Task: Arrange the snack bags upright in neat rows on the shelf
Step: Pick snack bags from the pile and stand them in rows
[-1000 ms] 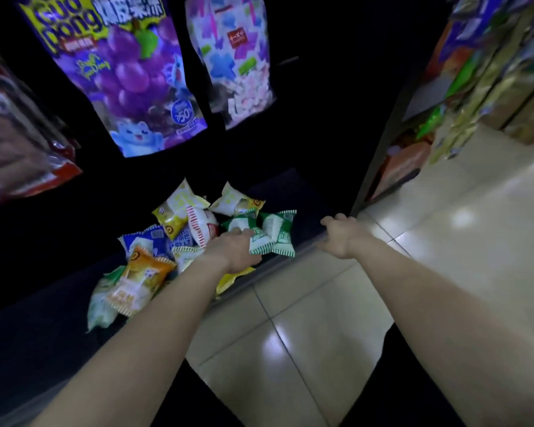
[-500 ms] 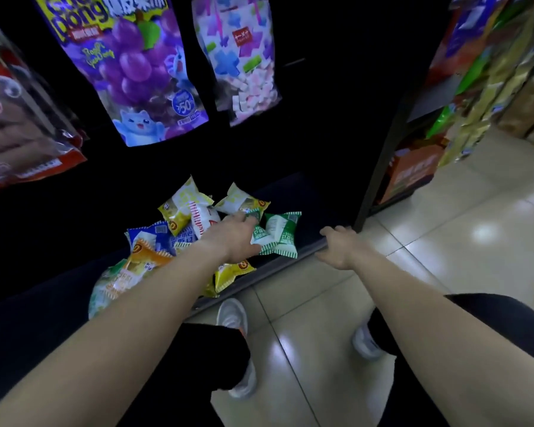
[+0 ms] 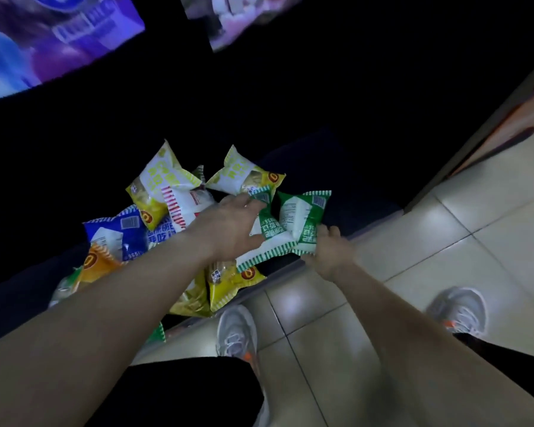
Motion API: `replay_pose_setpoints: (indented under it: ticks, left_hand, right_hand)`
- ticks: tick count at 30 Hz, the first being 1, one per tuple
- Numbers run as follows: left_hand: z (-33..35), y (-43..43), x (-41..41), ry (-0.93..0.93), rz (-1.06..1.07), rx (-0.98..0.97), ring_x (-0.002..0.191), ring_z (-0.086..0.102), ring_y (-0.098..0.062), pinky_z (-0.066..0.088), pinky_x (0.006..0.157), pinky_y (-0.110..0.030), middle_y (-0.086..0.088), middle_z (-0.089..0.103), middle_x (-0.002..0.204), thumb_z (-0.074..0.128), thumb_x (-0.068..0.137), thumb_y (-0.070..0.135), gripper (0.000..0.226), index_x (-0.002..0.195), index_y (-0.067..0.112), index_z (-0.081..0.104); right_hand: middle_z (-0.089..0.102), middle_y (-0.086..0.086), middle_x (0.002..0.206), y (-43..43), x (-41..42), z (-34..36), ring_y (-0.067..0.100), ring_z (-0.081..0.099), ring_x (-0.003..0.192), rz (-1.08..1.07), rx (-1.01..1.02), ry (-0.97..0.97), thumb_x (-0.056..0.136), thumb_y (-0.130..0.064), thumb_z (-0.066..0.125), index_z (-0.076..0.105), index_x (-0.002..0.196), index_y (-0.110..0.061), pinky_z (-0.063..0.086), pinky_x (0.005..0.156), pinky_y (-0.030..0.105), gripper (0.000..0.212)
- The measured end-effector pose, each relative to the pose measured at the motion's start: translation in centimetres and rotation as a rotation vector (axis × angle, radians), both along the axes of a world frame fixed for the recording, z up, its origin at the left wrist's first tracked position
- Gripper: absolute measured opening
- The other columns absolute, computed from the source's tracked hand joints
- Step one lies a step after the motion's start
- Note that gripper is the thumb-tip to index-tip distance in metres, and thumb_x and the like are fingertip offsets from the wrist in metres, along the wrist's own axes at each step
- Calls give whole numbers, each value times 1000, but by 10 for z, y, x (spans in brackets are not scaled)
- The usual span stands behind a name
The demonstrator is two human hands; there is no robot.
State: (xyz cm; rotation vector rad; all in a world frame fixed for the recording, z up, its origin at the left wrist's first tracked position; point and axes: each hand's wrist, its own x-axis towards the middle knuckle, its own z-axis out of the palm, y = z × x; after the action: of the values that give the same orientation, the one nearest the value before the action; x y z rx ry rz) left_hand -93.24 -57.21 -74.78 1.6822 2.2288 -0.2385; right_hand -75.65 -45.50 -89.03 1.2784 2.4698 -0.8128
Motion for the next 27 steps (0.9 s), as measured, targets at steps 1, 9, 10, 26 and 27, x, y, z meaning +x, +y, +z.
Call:
replay_pose_setpoints:
  ticks: [1, 9, 10, 26, 27]
  left_hand:
    - [-4, 4, -2, 1, 3, 13, 137, 32, -27, 40, 103, -42, -6, 31, 151, 52, 93, 48, 70, 151, 24, 23]
    - [-22, 5, -6, -53, 23, -56, 136, 33, -27, 37, 100, -38, -7, 32, 150, 54, 92, 48, 71, 150, 24, 24]
    - [-20, 6, -7, -55, 30, -49, 136, 32, -28, 37, 99, -38, -7, 32, 150, 54, 92, 48, 71, 150, 24, 24]
    - [-11, -5, -8, -89, 102, -60, 138, 30, -29, 39, 101, -42, -5, 28, 153, 52, 92, 51, 71, 151, 26, 22]
    - [-13, -4, -9, -89, 103, -59, 138, 30, -28, 39, 100, -42, -5, 29, 153, 53, 92, 52, 71, 150, 26, 22]
  right_hand:
    - [43, 14, 128, -2, -2, -7, 37, 53, 111, -24, 6, 29, 86, -43, 69, 32, 137, -11, 46, 84, 41, 71]
    - [55, 16, 114, 9, 6, -5, 37, 58, 99, -64, 77, 279, 90, -13, 62, 43, 137, -12, 48, 76, 40, 51]
    - [58, 16, 111, 15, 9, 3, 37, 59, 96, -46, 105, 306, 90, -13, 62, 48, 134, -12, 48, 74, 39, 47]
    - [69, 12, 91, 97, 21, 69, 26, 67, 81, -118, 106, 341, 101, -24, 52, 64, 123, -10, 57, 76, 40, 29]
    - [69, 14, 92, 99, 22, 65, 28, 66, 82, -122, 106, 321, 102, -25, 50, 63, 123, -8, 56, 77, 41, 30]
